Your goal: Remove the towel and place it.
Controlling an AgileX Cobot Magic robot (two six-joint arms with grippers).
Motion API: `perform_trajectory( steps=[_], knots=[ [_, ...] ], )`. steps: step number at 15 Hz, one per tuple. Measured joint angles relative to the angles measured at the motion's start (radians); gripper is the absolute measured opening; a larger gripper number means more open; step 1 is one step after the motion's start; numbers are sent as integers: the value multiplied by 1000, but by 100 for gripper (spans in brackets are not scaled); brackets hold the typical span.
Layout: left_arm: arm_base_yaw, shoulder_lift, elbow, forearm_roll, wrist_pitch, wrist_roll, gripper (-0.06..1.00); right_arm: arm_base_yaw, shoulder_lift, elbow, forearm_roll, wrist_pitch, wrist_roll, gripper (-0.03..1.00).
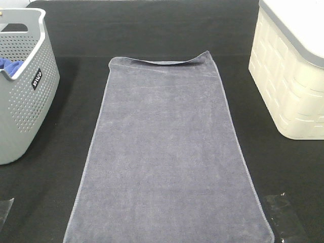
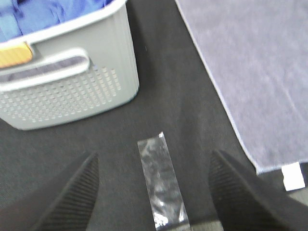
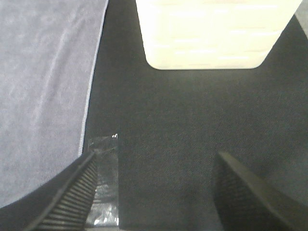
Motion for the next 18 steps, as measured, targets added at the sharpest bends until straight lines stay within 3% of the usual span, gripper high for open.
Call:
perform_trajectory(
  steps=[6,11,18],
  knots=[
    [0,-104,0,0,-2,0,63,-17,-70,3,0,0,0,65],
    [0,-106,0,0,-2,0,63,-70,-78,3,0,0,0,65],
    [0,-106,0,2,-2,0,63,-70,-113,3,0,0,0,65]
  ],
)
